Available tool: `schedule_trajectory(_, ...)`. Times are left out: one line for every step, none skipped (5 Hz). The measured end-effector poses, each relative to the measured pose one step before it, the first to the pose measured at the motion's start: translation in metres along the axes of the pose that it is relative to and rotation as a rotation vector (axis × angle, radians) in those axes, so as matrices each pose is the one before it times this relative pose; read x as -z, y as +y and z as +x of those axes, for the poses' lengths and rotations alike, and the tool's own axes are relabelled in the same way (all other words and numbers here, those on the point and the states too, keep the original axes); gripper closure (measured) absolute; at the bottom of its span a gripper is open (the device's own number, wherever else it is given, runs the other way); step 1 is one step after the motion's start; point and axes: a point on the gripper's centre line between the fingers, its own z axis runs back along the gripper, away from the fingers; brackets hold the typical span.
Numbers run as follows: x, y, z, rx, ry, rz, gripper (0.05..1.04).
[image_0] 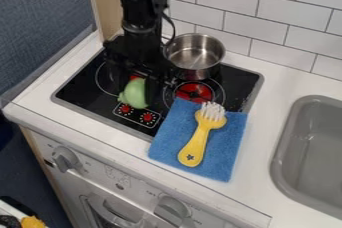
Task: Take the green object and put it in between of two burner
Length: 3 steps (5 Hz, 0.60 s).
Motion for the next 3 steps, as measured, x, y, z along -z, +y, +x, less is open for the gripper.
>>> schedule_trajectory(0.00490,-0.00258,0.00795,0.0130,0.0047,0.0054,0.337)
schedule_trajectory(0.00150,-0.00182,0.00327,-0.0013,0.0025,-0.0036,0.303)
schedule_trajectory(0.00060,-0.00577,-0.00238,0.0141,0.0118,-0.0029,0.083)
